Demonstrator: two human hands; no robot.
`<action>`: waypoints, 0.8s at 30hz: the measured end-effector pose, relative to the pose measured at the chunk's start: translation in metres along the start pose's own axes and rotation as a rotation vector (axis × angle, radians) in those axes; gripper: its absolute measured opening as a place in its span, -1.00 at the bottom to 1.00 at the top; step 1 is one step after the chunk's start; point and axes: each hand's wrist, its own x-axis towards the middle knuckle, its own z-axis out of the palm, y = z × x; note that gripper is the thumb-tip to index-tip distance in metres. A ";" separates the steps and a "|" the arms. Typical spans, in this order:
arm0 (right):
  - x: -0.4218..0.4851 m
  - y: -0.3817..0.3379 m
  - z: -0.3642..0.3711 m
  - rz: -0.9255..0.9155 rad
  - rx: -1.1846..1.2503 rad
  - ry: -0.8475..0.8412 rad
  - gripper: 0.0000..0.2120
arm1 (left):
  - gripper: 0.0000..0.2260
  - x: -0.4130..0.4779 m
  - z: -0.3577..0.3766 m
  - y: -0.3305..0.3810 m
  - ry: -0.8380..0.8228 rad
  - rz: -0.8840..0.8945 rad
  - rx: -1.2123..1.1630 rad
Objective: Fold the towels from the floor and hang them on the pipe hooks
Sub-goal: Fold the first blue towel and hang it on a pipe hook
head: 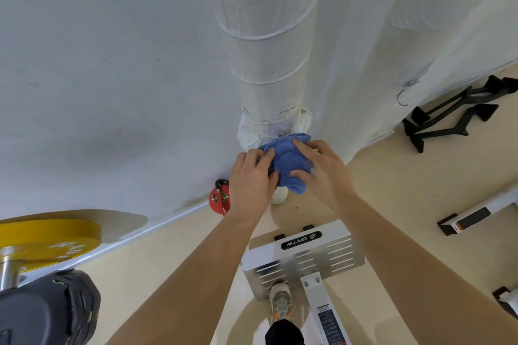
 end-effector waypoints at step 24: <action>0.015 0.004 0.033 -0.018 -0.127 0.281 -0.60 | -0.81 0.014 0.009 0.003 -0.096 -0.267 -0.225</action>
